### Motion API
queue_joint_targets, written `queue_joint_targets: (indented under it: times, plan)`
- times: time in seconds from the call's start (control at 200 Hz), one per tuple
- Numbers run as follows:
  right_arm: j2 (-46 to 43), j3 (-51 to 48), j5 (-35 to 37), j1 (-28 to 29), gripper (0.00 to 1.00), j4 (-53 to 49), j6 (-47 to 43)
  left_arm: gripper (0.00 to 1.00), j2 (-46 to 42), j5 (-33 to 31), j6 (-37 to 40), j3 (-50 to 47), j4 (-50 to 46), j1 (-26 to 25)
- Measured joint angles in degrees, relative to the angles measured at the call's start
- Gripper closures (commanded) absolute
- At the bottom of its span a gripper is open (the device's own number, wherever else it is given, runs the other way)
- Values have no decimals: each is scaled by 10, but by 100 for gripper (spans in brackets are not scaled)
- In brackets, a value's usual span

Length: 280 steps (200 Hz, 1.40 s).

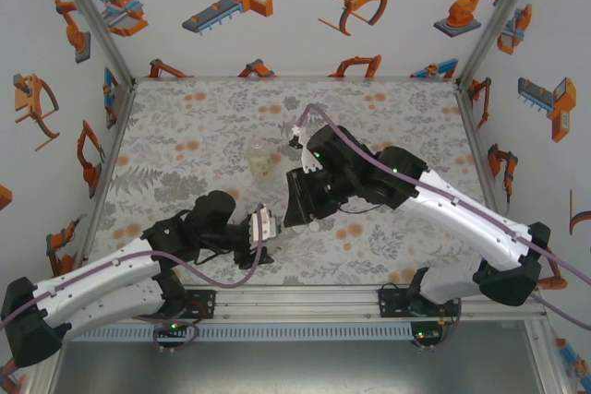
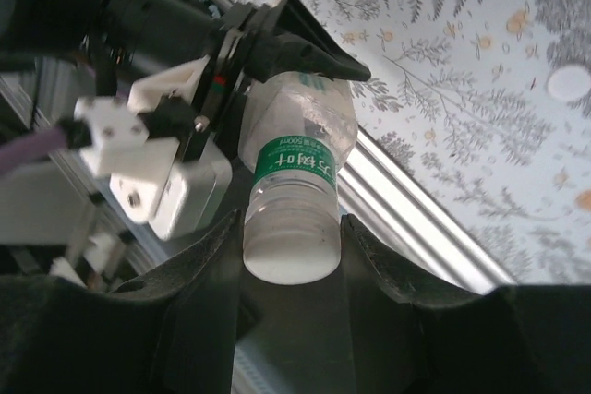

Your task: Screw on the bottle caps

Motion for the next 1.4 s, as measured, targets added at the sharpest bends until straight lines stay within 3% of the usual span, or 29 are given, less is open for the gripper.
queue_joint_targets:
  times: [0.22, 0.285, 0.365, 0.496, 0.966, 1.347, 1.402]
  plan:
    - [2, -13, 33, -10, 99, 10, 108, 100, 0, -26, 14, -13, 30, 0]
    - [3, -13, 36, -10, 75, 23, 122, 100, 0, -25, 17, -13, 54, -1]
    - [6, -13, 38, -9, 51, 41, 126, 100, 2, -25, 20, -12, 81, -2]
    - [4, -12, 52, -6, 39, 50, 113, 100, 4, -27, 20, -11, 111, -3]
    - [16, 47, 97, -7, 41, -1, 76, 100, 27, -51, -39, -12, 180, -2]
    - [48, 47, 92, -5, 56, -5, 78, 100, 35, -94, -61, -15, 193, 0]
    - [50, 47, 96, -5, 60, -5, 77, 96, 37, -98, -63, -15, 192, 0]
